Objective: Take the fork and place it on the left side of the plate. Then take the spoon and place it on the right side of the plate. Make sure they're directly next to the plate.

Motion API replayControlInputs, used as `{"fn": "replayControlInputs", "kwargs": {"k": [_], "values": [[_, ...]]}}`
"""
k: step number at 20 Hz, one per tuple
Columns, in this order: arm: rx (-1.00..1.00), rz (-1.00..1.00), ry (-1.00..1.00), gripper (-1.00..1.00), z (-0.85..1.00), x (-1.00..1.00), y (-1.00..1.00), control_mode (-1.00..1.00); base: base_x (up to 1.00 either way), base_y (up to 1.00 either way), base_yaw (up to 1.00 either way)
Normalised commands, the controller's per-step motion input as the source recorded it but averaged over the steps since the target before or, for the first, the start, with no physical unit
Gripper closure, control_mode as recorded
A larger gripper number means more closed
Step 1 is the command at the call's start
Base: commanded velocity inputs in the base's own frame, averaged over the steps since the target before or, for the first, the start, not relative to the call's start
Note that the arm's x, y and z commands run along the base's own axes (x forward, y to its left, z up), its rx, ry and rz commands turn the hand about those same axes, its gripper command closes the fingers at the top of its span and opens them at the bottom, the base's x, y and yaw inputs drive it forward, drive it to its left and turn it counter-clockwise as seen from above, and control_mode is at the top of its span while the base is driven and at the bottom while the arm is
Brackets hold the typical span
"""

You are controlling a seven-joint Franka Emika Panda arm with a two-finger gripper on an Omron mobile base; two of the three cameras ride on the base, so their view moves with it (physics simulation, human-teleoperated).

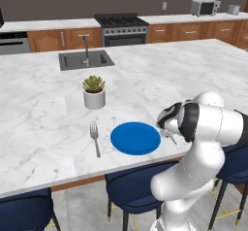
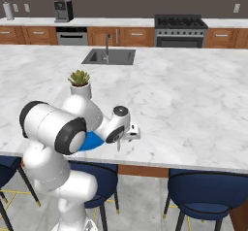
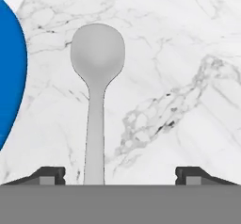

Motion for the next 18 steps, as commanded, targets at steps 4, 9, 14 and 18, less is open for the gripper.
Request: {"fn": "replayControlInputs", "kwargs": {"k": [4,9,14,18], "values": [[0.00,0.00,-0.09,-1.00,0.74,-0.34,-0.05,-1.00,0.00,0.00,0.00],[0.00,0.00,-0.01,-1.00,0.70,-0.37,0.00,-1.00,0.00,0.00,0.00],[0.00,0.00,-0.01,-1.00,0.77,-0.44,0.08,-1.00,0.00,0.00,0.00],[0.01,0.00,-0.03,-1.00,0.78,-0.69,0.10,-1.00,0.00,0.00,0.00]]}}
